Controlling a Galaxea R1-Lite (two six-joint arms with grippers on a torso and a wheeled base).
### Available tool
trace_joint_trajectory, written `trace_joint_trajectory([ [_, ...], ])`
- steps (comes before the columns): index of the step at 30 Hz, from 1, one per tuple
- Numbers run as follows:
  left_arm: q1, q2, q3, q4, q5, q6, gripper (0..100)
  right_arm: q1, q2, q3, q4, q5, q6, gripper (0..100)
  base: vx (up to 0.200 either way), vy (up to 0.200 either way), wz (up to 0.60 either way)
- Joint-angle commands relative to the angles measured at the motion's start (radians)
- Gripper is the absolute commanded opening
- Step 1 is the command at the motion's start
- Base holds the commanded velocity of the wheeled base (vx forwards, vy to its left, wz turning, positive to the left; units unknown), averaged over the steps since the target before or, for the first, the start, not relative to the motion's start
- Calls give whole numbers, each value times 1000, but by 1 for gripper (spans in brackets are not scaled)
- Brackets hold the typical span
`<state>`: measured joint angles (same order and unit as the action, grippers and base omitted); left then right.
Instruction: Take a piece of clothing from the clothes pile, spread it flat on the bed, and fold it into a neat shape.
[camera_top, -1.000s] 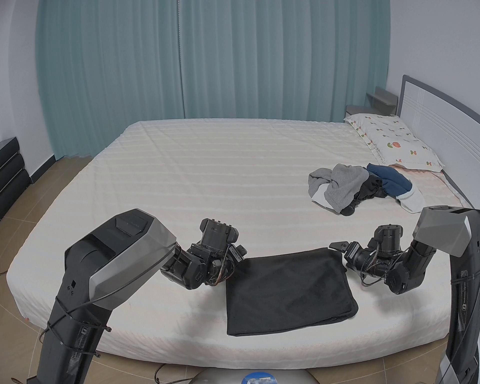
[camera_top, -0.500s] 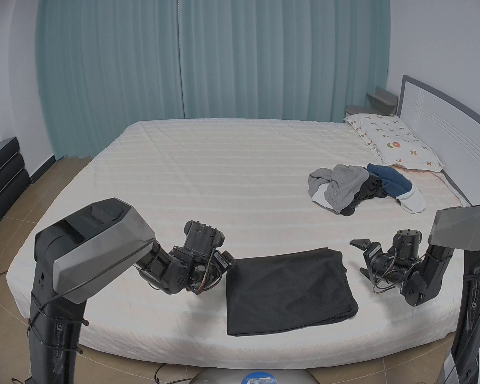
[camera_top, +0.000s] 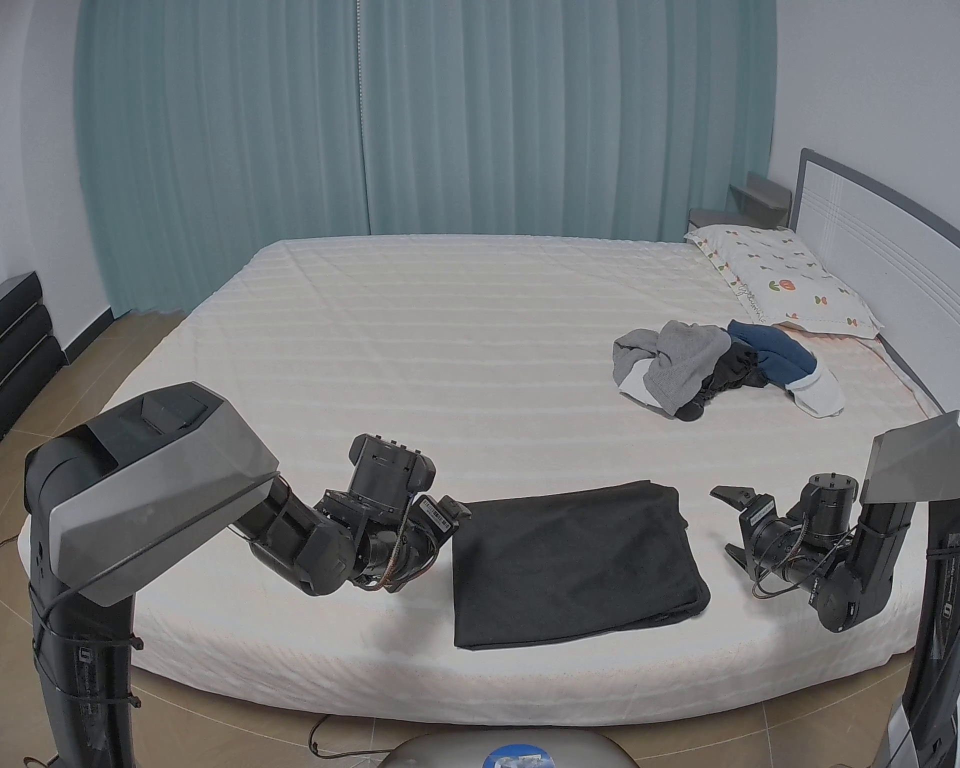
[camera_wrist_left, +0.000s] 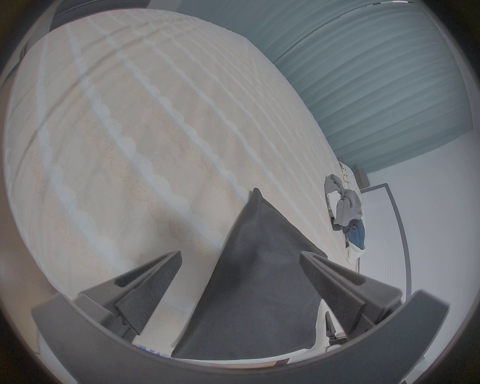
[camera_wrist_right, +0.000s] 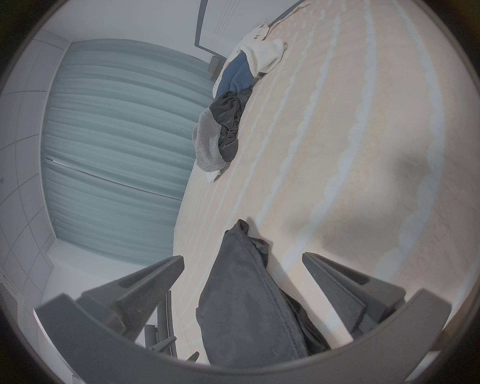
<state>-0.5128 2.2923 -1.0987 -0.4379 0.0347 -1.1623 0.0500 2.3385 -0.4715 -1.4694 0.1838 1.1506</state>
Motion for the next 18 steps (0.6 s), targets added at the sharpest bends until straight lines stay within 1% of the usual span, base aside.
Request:
trace_joint_trajectory([
  [1,-1,-2,-10,-2,1,0,100,1,8,4,-2,0,0,100,0,-200,0],
  [17,7,2,-44,2,2,13,100,1,10,8,-8,-1,3,100,0,-200,0],
  [18,13,1,-43,2,4,18,100,1,10,11,-9,-1,3,100,0,0,0],
])
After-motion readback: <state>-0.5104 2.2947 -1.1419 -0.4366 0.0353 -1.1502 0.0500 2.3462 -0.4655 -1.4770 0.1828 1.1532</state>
